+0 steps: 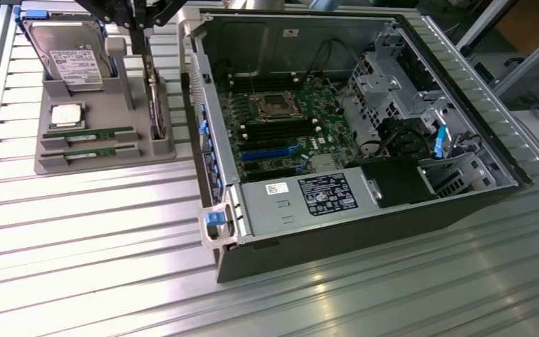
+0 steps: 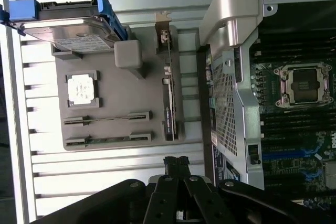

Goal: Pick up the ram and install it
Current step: 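Reach for the ram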

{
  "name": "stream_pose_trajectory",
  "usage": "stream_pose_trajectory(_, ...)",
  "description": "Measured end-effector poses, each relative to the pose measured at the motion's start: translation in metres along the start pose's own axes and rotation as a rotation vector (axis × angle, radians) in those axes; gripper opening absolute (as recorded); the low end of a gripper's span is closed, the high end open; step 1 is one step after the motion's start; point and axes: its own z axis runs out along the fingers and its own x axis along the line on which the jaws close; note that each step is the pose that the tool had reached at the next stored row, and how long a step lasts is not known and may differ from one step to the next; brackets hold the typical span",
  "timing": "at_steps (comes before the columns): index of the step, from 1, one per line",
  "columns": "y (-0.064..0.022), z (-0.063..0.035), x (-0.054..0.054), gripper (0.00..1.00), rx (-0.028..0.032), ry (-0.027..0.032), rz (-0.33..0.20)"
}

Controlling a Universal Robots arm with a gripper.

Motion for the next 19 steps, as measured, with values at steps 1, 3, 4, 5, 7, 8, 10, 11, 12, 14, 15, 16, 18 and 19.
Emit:
stream_pose_trajectory(1,0.0000,0.0000,0.0005,0.11,0.0000,0.0000,0.000)
stream_pose_trajectory(3,-0.0001,0.0000,0.0014,0.11,0.0000,0.0000,0.000)
stream_pose_trajectory(4,-0.0001,0.0000,0.0019,0.11,-0.0001,0.0000,0.000)
stream_pose_trajectory(5,-0.0002,0.0000,0.0022,0.11,-0.0001,0.0000,0.000)
stream_pose_trajectory(7,-0.0002,-0.0001,0.0030,0.11,0.0000,0.0000,0.000)
stream_pose_trajectory(8,-0.0003,-0.0001,0.0034,0.11,0.0000,0.0000,0.000)
stream_pose_trajectory(10,-0.0003,-0.0001,0.0042,0.11,0.0000,0.0000,0.000)
stream_pose_trajectory(11,-0.0004,-0.0001,0.0051,0.11,0.0000,0.0000,0.000)
stream_pose_trajectory(12,-0.0004,-0.0001,0.0058,0.11,0.0000,0.0000,0.000)
stream_pose_trajectory(14,-0.0005,-0.0001,0.0066,0.11,0.0000,0.0000,0.000)
stream_pose_trajectory(15,-0.0005,-0.0002,0.0070,0.11,0.0000,0.0000,0.000)
stream_pose_trajectory(16,-0.0005,-0.0001,0.0073,0.11,0.0000,-0.0001,0.000)
stream_pose_trajectory(18,-0.0006,-0.0002,0.0079,0.11,-0.0001,-0.0001,0.000)
stream_pose_trajectory(19,-0.0006,-0.0002,0.0084,0.11,0.0000,0.0000,0.000)
